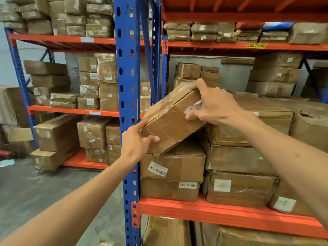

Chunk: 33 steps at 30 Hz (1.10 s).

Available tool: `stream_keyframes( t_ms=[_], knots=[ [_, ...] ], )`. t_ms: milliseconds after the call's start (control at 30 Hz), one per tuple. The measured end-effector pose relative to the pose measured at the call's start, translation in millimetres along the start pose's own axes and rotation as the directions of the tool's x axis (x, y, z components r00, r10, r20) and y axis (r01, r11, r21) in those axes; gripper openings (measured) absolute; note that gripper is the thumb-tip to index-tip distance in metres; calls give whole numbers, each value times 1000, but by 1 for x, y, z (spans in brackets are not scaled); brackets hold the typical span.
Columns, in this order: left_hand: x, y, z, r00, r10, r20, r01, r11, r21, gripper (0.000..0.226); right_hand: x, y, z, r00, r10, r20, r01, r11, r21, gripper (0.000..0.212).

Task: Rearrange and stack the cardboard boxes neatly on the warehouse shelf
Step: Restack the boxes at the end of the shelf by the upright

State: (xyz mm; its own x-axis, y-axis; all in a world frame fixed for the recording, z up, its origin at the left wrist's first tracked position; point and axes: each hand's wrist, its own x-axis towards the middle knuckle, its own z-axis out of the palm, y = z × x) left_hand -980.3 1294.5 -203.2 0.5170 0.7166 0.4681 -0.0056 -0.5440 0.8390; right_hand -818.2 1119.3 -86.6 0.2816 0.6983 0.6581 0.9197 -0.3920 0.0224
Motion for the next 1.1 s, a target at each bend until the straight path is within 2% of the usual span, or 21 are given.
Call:
stream_keyframes(
  t_ms=[267,500,600,767,900,1000,1100],
  knots=[
    [-2,-1,1,1000,-12,-12,13,999,49,78,-10,6,15,997,16,-74,-14,1000,20,85],
    [28,44,-6,997,57,-60,-50,992,116,69,30,21,-11,990,143,21,-144,983,111,86],
    [45,62,-15,997,74,-34,-63,966,252,74,32,26,-11,982,189,1,-186,968,171,89],
    [73,119,-31,986,158,42,-159,859,487,73,31,33,-13,945,318,-77,-273,895,354,93],
    [89,157,-43,978,101,181,-195,742,642,65,13,23,-2,897,438,-68,-357,805,474,92],
    [91,153,-45,966,98,240,-239,692,681,71,-12,9,17,852,504,-140,-382,783,491,86],
    [80,124,-45,968,109,227,-231,742,630,76,-22,-3,19,856,498,-139,-414,820,395,79]
  ],
)
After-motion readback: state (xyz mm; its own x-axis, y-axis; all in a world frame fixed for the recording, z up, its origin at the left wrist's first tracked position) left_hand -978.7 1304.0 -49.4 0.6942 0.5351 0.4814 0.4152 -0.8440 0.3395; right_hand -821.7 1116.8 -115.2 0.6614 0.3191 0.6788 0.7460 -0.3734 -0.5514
